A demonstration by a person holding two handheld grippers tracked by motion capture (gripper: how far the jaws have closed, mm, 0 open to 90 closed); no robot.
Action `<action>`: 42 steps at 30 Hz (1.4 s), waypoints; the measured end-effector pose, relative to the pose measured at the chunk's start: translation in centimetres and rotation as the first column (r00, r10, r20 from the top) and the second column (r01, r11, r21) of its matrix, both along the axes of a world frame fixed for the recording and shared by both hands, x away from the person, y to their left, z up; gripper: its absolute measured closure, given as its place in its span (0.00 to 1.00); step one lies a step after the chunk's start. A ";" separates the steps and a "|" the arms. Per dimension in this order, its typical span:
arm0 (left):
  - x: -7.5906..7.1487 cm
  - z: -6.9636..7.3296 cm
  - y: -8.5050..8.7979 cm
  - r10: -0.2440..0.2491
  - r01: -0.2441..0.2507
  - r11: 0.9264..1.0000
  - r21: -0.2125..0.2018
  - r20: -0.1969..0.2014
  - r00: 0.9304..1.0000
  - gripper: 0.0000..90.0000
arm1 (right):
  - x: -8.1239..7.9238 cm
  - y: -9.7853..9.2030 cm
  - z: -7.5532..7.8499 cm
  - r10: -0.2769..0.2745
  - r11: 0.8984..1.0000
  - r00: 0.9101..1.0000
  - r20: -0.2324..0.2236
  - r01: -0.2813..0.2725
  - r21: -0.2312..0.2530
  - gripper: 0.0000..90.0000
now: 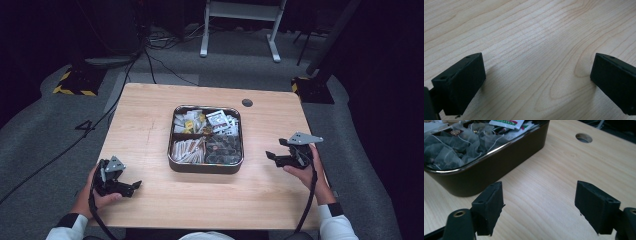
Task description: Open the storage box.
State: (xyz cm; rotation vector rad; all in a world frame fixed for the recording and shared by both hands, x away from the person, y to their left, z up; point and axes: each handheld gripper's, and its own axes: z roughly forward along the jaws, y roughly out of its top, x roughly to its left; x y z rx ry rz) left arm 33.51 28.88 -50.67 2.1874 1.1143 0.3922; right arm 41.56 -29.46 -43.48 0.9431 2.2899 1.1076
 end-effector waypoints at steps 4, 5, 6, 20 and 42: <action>0.0 0.0 0.0 0.000 0.000 1.000 0.000 0.000 1.000 0.00 | 0.6 1.0 0.4 0.017 1.000 1.000 -0.003 -0.017 0.002 0.26; 0.0 0.0 0.0 0.000 0.000 1.000 0.000 0.000 1.000 0.00 | 0.8 1.3 0.5 0.021 1.000 1.000 -0.002 -0.021 0.000 0.26; 0.0 0.0 0.0 0.000 0.000 1.000 0.000 0.000 1.000 0.00 | 0.9 1.5 0.7 0.027 1.000 1.000 -0.001 -0.027 0.001 0.27; 0.0 0.0 0.0 -0.001 0.001 1.000 0.001 -0.002 1.000 0.00 | 2.3 6.4 2.1 0.104 0.994 0.995 0.007 -0.103 -0.031 0.27; 0.0 0.0 0.0 0.001 -0.001 1.000 0.003 0.002 1.000 0.00 | 4.8 13.3 2.6 0.184 0.982 0.983 -0.001 -0.183 -0.034 0.28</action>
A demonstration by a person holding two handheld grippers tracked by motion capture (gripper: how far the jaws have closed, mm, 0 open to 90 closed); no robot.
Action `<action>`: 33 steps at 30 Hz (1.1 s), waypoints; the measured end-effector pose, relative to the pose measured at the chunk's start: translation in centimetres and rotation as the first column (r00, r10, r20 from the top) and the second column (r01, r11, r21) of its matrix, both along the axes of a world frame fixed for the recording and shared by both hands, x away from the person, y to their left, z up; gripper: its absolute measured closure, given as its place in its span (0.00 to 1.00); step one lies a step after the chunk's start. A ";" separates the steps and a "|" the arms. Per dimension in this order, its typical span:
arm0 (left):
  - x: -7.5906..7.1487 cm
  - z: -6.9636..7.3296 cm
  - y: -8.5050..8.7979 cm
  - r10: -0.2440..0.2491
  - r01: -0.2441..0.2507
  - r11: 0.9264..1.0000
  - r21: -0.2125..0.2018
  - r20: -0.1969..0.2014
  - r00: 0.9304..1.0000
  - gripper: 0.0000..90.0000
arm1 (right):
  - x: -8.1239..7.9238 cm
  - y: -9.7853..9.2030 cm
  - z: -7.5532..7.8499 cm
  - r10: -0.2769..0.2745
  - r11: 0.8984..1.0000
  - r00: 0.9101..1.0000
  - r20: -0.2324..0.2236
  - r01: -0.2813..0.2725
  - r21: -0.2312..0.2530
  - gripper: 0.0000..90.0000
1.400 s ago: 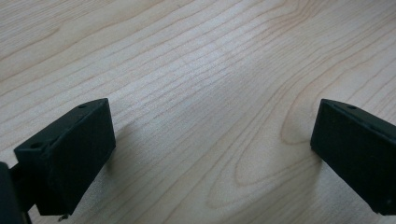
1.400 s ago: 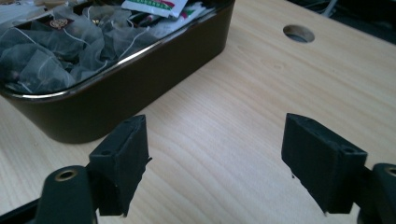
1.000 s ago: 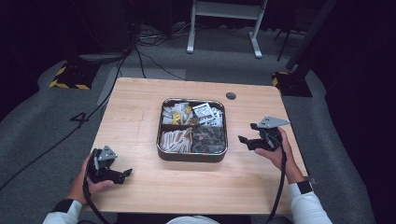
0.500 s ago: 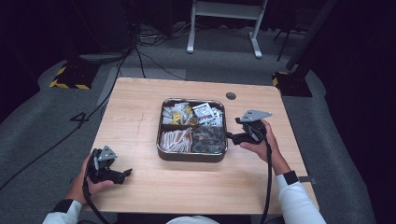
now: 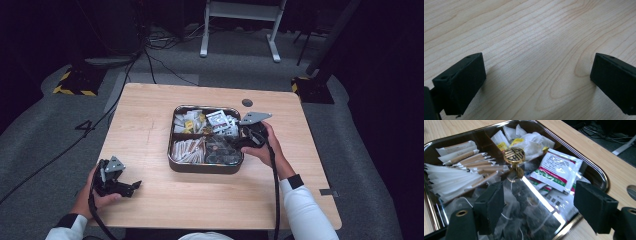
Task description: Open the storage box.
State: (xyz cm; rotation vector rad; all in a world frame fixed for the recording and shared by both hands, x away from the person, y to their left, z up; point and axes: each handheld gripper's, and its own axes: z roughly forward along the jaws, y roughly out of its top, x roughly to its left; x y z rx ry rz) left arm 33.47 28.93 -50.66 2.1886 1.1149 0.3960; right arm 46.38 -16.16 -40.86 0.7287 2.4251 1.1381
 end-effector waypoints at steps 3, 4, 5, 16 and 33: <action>0.0 0.0 0.0 0.002 -0.002 1.000 0.001 0.001 1.000 0.00 | 0.2 0.6 -0.1 0.004 1.000 1.000 0.001 -0.004 -0.008 0.28; 0.0 0.0 0.0 0.001 -0.001 1.000 0.000 0.001 1.000 0.00 | 0.4 1.0 -0.1 0.010 1.000 1.000 -0.002 -0.010 -0.005 0.28; 0.0 0.0 0.0 0.001 -0.001 1.000 0.000 0.001 1.000 0.00 | 0.4 1.0 -0.1 0.010 1.000 1.000 -0.002 -0.010 -0.005 0.28; -0.1 0.0 0.0 0.004 -0.004 1.000 -0.001 0.001 1.000 0.00 | 1.7 4.2 -1.2 0.051 0.998 0.998 -0.042 -0.052 -0.024 0.29; -0.1 0.0 0.0 0.005 -0.005 1.000 -0.002 0.000 1.000 0.00 | 3.6 8.0 -2.5 0.064 0.993 0.995 -0.076 -0.071 -0.091 0.33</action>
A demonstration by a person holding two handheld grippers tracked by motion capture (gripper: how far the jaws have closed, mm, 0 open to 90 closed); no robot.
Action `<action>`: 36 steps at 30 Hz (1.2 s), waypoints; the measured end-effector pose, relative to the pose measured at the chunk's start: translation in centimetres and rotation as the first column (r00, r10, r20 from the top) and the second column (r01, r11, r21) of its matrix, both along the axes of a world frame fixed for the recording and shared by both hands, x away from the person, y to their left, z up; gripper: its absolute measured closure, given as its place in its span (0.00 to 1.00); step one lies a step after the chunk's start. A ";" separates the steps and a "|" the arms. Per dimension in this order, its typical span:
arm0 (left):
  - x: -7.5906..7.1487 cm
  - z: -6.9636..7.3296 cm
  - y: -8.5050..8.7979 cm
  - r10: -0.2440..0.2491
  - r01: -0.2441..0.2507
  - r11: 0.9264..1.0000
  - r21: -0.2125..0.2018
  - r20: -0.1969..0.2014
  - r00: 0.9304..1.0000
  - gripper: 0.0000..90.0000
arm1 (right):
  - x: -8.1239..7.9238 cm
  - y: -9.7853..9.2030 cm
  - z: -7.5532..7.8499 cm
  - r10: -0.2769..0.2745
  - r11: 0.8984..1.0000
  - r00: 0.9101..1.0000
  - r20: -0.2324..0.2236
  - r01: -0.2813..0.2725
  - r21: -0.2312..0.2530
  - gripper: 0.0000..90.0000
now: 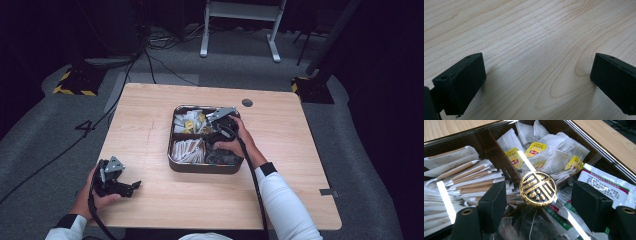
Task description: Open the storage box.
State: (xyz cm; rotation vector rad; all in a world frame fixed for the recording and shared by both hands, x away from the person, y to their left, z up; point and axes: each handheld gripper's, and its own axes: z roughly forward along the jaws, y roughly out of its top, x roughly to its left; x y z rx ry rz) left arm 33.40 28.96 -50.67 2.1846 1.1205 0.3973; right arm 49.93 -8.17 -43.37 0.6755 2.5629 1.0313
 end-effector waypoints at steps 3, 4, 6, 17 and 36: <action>0.0 0.0 0.0 0.001 -0.001 1.000 0.000 0.000 1.000 0.00 | 0.3 0.5 -0.3 0.003 1.000 1.000 -0.009 -0.003 0.008 0.36; 0.0 0.0 0.0 0.001 -0.001 1.000 0.000 0.000 1.000 0.00 | 0.3 0.5 -0.3 0.003 1.000 1.000 -0.009 -0.003 0.008 0.36; 0.0 0.0 0.0 0.000 0.000 1.000 0.000 0.000 1.000 0.00 | 0.5 0.6 -0.4 -0.003 1.000 1.000 -0.025 0.003 0.021 0.39; 0.0 0.0 0.0 0.001 -0.001 1.000 -0.001 0.000 1.000 0.00 | 0.9 0.4 -0.4 -0.003 0.998 0.998 -0.067 0.007 0.061 0.65; 0.0 0.0 0.0 0.001 -0.001 1.000 -0.001 0.000 1.000 0.00 | 0.7 0.3 0.8 -0.012 0.999 0.999 -0.047 0.014 0.043 0.66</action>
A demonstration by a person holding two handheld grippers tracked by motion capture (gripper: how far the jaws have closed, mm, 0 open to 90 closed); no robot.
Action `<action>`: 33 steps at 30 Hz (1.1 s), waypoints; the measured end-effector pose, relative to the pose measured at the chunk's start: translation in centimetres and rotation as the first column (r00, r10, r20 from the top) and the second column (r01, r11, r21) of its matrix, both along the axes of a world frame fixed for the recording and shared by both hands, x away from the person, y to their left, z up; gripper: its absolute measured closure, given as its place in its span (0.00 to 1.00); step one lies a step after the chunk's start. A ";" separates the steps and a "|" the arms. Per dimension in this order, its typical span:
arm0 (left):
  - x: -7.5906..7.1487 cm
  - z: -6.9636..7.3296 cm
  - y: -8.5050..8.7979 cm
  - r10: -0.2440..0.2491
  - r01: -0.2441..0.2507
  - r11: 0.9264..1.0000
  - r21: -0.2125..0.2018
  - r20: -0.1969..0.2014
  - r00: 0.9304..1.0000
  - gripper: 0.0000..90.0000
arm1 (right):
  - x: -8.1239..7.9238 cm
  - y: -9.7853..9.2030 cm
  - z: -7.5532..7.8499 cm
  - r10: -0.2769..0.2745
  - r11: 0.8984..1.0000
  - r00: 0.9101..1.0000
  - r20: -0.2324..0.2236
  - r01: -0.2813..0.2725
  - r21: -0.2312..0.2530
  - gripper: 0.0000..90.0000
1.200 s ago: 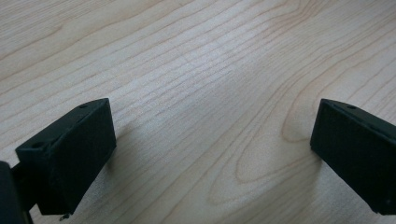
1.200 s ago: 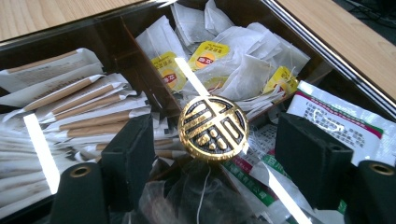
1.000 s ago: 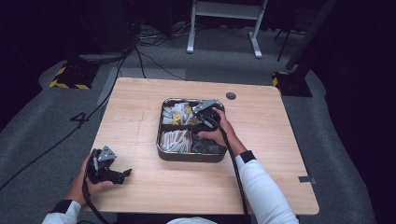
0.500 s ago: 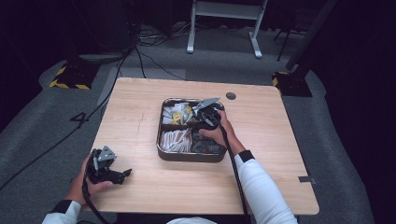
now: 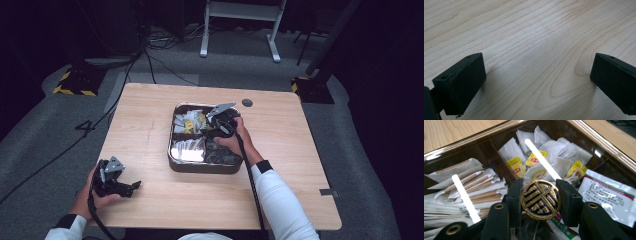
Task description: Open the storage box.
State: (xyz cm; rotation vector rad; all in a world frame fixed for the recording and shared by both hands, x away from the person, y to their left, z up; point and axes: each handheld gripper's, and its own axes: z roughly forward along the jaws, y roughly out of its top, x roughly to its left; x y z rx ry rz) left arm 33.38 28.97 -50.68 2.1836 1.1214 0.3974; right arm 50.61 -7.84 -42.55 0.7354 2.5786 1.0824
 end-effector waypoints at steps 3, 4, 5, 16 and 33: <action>0.0 0.0 0.0 0.000 0.000 1.000 0.000 0.000 1.000 0.00 | -0.1 -0.3 0.7 -0.001 1.000 1.000 0.006 0.001 0.014 0.66; 0.0 0.0 0.0 0.000 0.000 1.000 0.000 0.000 1.000 0.00 | -0.2 -0.3 0.9 -0.003 1.000 1.000 0.009 0.003 0.016 0.66; 0.0 0.0 0.0 0.000 0.000 1.000 0.000 0.000 1.000 0.00 | -0.3 -0.3 1.0 -0.006 1.000 1.000 0.015 0.005 0.013 0.66; 0.0 0.0 0.0 0.000 0.000 1.000 0.000 0.000 1.000 0.00 | -0.5 -0.6 2.3 -0.008 1.000 0.999 0.031 0.008 0.001 0.66; 0.0 0.0 0.0 0.000 0.000 1.000 0.000 0.000 1.000 0.00 | -0.8 -2.8 3.5 -0.030 1.000 0.999 0.044 0.031 -0.003 0.66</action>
